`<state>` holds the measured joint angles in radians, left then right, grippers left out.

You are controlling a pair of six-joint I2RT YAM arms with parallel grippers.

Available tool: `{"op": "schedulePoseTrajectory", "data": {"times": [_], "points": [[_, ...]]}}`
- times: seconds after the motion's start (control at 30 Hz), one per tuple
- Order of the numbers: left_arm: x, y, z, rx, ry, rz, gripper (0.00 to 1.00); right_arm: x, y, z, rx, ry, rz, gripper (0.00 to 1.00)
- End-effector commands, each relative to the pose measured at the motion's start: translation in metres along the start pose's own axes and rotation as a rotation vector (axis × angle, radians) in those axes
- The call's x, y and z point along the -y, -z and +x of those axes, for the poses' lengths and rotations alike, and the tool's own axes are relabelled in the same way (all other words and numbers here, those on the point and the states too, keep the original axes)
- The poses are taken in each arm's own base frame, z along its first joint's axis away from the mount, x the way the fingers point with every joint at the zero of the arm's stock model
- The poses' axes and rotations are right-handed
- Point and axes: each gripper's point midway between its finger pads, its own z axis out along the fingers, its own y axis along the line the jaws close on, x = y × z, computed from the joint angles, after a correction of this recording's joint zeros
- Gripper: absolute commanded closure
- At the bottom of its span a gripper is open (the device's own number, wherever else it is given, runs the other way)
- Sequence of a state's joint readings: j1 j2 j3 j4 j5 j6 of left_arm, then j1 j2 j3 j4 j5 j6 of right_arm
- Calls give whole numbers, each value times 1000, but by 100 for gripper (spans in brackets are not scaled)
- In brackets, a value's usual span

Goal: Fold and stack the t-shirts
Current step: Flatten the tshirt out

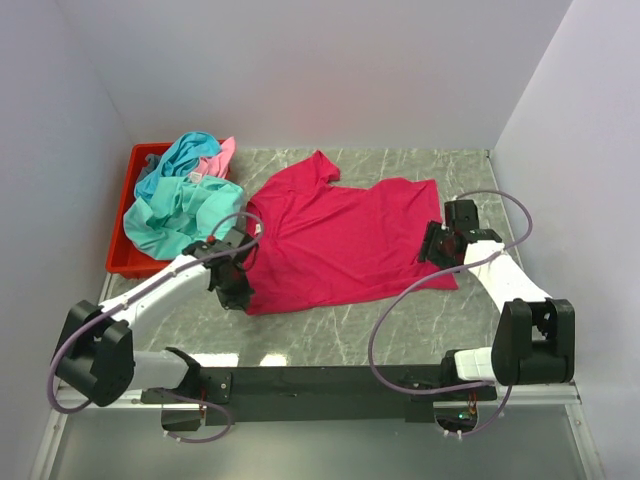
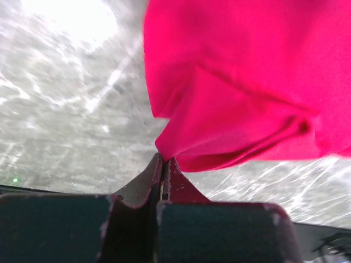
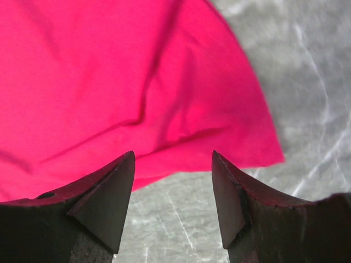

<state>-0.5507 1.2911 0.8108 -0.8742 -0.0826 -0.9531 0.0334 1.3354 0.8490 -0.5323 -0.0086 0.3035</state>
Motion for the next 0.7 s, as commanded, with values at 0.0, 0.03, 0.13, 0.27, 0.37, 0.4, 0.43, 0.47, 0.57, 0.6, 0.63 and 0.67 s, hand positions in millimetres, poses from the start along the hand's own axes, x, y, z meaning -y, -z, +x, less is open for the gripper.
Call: {"op": "schedulePoseTrajectory", "data": {"times": [0.0,0.03,0.13,0.27,0.37,0.4,0.43,0.47,0.57,0.6,0.63,0.67], "points": [[5,14,-19,30,5,53,99,20,7,3,17,-90,44,35],[6,14,-20,27,-1,53,99,24,6,5,13,-111,52,35],[8,12,-26,22,-21,50,99,34,7,15,-15,-156,91,34],[3,14,-40,40,10,63,99,47,4,34,-72,-239,141,34],[-2,15,-50,54,44,73,99,50,4,43,-89,-287,159,34],[-3,15,-53,58,50,77,100,51,3,46,-94,-305,164,34],[-2,15,-54,58,54,88,99,51,3,48,-96,-314,168,34],[-2,16,-58,63,59,94,99,51,2,52,-105,-322,169,34],[-2,14,-63,66,59,91,99,51,-2,58,-128,-353,166,34],[-2,14,-63,66,54,91,100,51,-3,60,-141,-362,171,34],[-3,13,-65,63,57,85,100,52,-3,62,-148,-366,178,34],[-2,14,-67,69,53,90,100,54,-4,67,-156,-369,185,34]]}}
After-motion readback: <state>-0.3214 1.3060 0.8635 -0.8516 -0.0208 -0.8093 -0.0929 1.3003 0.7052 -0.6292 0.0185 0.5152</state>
